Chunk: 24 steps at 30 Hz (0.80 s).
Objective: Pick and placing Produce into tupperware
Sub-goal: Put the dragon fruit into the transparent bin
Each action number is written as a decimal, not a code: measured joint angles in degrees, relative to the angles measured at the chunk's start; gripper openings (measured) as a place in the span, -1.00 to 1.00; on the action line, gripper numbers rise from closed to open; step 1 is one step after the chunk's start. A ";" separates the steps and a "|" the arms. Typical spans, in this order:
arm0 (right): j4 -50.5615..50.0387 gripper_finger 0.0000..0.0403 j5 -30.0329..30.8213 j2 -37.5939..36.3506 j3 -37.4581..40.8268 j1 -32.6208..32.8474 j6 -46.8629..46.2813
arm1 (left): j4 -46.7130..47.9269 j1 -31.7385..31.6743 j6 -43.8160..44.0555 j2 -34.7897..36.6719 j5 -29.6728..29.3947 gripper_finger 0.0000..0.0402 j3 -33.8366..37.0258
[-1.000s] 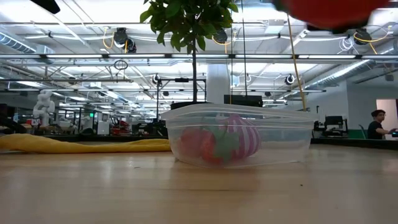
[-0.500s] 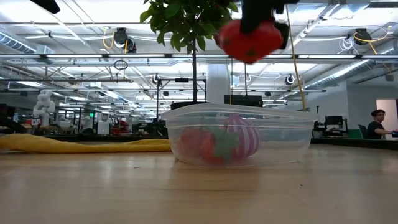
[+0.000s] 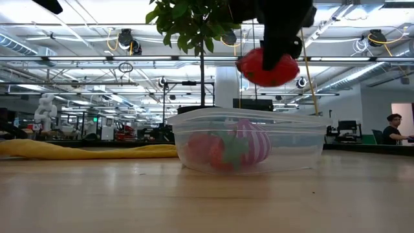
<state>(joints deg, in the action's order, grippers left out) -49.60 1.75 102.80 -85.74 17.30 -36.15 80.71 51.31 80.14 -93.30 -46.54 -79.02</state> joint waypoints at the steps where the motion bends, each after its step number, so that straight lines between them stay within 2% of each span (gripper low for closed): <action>1: 0.75 0.13 -0.01 0.00 1.03 0.02 0.01 | -0.03 0.00 0.00 0.00 0.00 0.39 0.00; 10: 6.57 0.13 -0.08 0.09 9.93 -1.27 0.70 | -0.02 0.00 0.00 0.00 -0.01 0.38 0.00; 24: 11.34 0.13 -0.28 0.09 10.70 -1.19 1.94 | -0.02 -1.14 -0.02 0.00 -0.03 0.38 0.00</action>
<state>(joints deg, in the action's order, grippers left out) -38.25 1.48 102.89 -75.05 16.11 -34.20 80.68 50.17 80.12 -93.30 -46.57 -79.02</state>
